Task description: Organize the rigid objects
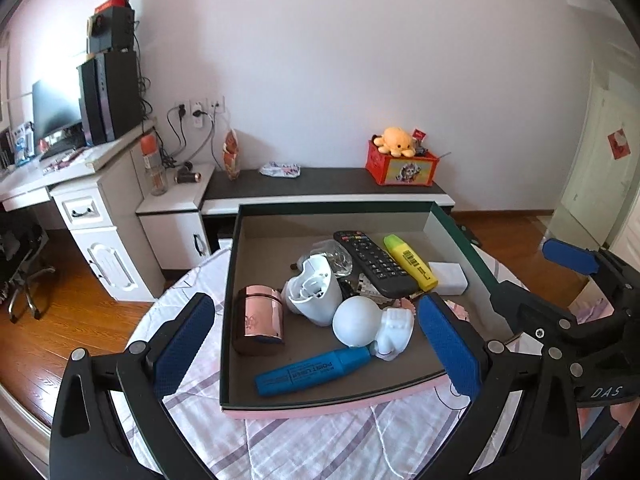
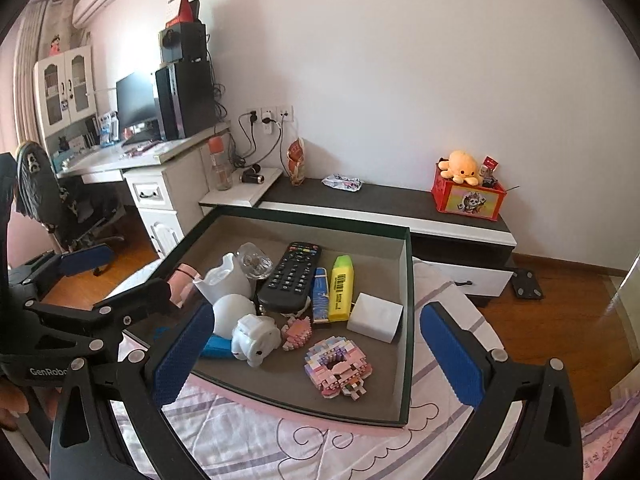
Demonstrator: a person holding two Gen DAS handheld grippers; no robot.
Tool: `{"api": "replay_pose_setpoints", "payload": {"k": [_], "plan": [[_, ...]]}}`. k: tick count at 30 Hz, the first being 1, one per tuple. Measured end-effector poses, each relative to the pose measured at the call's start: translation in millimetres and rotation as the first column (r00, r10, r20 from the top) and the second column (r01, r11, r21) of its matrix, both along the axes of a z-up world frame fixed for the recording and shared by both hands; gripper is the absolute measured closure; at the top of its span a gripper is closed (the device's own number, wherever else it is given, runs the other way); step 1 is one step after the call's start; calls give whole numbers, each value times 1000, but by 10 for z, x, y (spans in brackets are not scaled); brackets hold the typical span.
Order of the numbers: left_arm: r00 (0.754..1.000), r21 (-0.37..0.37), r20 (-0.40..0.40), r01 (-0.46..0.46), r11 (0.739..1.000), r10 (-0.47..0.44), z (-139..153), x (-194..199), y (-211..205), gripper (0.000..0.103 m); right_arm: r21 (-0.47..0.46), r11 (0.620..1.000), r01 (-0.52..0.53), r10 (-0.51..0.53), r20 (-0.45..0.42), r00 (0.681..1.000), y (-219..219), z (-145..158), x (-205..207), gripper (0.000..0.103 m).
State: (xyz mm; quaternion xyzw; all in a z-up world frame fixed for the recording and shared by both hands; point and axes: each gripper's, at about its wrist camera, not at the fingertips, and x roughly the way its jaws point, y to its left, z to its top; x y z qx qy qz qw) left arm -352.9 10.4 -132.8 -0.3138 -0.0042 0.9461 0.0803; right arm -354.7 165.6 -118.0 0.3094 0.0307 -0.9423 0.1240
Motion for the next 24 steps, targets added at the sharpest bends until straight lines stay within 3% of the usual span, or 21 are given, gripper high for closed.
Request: {"api": "replay_pose_setpoints", "payload": {"k": [13, 24], "plan": [[997, -85, -74, -43, 995, 36, 158, 345, 127, 0, -32, 999, -8, 6, -37, 999, 64, 111, 292, 0], [986, -85, -162, -44, 995, 29, 464, 898, 209, 0, -71, 997, -15, 8, -108, 994, 153, 360, 804, 0]]}}
